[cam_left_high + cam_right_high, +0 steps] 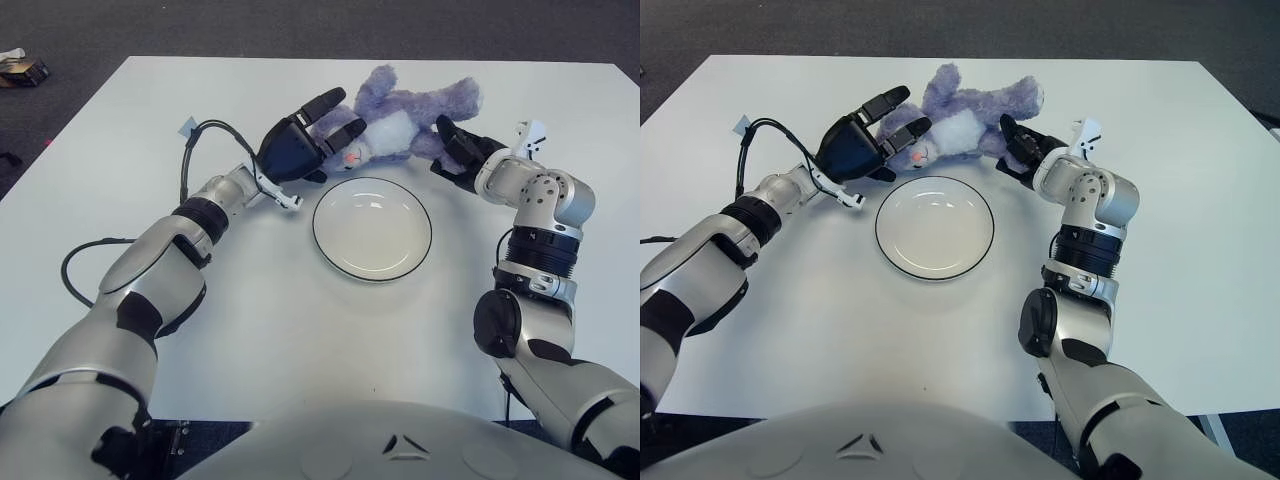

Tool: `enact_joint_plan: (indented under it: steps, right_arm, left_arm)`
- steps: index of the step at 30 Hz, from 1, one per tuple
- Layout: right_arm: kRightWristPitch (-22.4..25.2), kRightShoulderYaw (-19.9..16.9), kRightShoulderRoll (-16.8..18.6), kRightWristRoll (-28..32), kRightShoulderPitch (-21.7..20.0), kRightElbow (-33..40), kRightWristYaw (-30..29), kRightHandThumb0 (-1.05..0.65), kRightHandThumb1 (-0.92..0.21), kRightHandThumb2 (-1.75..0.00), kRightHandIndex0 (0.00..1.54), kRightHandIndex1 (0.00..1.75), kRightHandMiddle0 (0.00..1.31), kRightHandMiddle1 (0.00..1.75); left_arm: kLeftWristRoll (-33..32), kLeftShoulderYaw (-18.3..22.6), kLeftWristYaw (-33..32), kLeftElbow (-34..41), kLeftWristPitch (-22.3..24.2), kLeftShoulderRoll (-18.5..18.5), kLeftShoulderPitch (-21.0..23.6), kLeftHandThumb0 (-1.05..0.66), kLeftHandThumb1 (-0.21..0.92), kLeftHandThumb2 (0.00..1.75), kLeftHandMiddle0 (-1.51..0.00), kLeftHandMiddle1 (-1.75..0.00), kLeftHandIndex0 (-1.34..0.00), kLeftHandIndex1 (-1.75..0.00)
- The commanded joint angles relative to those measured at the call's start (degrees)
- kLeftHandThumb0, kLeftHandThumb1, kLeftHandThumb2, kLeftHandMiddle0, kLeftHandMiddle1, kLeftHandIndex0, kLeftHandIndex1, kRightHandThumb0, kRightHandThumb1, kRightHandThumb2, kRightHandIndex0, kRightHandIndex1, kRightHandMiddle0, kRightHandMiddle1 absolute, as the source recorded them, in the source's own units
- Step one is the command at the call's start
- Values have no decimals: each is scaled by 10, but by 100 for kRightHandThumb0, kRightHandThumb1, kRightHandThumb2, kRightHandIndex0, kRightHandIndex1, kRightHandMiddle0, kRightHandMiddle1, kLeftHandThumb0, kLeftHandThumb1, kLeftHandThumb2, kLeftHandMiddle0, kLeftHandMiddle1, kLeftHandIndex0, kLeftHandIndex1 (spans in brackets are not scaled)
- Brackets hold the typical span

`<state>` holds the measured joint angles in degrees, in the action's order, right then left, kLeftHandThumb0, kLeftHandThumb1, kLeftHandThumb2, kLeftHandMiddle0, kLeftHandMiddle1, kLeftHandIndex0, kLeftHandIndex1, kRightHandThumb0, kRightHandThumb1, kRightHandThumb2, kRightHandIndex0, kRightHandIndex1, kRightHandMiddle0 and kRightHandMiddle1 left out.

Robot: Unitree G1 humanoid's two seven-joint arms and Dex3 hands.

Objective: Put the doll into the plate.

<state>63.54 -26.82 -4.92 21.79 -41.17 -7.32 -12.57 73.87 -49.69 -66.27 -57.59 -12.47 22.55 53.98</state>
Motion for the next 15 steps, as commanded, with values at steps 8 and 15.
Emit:
enact_joint_plan:
  steps: [8, 15]
  right_arm:
    - [3, 0, -2, 0, -13, -15, 1, 14, -72, -41, 79, 175, 62, 175]
    - [-2, 1, -6, -1, -14, -24, 6, 13, -73, -41, 80, 175, 63, 175]
  left_arm:
    - [12, -11, -38, -14, 66, -15, -7, -60, 90, 0, -17, 0, -25, -2]
    - [9, -17, -52, -30, 81, -25, -7, -59, 88, 0, -15, 0, -22, 0]
